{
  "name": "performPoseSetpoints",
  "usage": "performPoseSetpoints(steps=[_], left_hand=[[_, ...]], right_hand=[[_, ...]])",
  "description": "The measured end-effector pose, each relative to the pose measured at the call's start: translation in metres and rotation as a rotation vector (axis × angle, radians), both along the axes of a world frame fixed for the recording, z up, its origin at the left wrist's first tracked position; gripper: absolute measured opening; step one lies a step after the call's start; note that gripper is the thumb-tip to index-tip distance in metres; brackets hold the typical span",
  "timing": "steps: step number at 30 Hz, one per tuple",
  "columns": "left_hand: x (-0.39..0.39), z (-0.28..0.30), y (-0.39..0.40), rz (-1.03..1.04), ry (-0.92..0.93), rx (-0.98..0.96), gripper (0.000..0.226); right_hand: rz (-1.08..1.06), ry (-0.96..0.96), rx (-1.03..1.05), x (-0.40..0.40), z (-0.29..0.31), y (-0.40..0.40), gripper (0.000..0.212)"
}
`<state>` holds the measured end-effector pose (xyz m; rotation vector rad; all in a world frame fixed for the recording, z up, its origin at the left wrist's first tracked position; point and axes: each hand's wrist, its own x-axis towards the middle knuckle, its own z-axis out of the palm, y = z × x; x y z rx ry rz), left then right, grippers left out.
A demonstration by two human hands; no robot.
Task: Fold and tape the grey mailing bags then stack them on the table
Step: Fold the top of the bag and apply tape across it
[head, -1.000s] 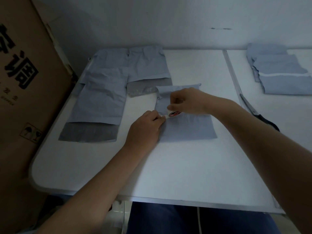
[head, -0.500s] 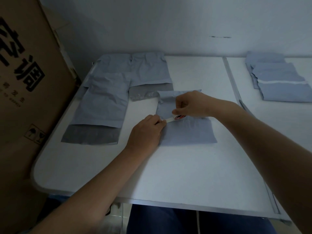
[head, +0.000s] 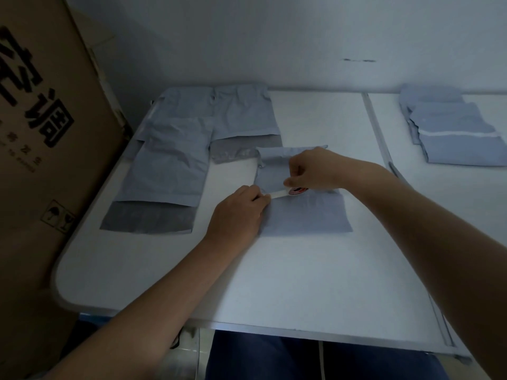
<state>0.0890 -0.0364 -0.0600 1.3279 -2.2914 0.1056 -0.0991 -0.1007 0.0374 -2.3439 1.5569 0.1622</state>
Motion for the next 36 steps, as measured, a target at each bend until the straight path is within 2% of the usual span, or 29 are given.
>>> performPoseSetpoints(steps=[11,23,28,31,36], left_hand=[[-0.001,0.001,0.002,0.017,-0.030,-0.002,0.024],[-0.004,0.004,0.003,0.034,-0.099,-0.032,0.038],[-0.004,0.006,0.004,0.030,-0.129,-0.058,0.041],[-0.004,0.006,0.005,0.011,-0.139,-0.058,0.047],[-0.005,0.007,0.005,0.013,-0.167,-0.059,0.048]], right_hand=[[0.011,0.057,-0.018,0.002,0.002,0.004,0.022],[-0.066,0.079,-0.105,0.001,-0.002,0.009,0.015],[-0.130,-0.009,-0.083,-0.007,-0.009,0.008,0.022],[-0.169,-0.144,-0.001,-0.010,-0.015,0.011,0.028],[-0.213,-0.292,0.019,-0.013,-0.020,0.015,0.029]])
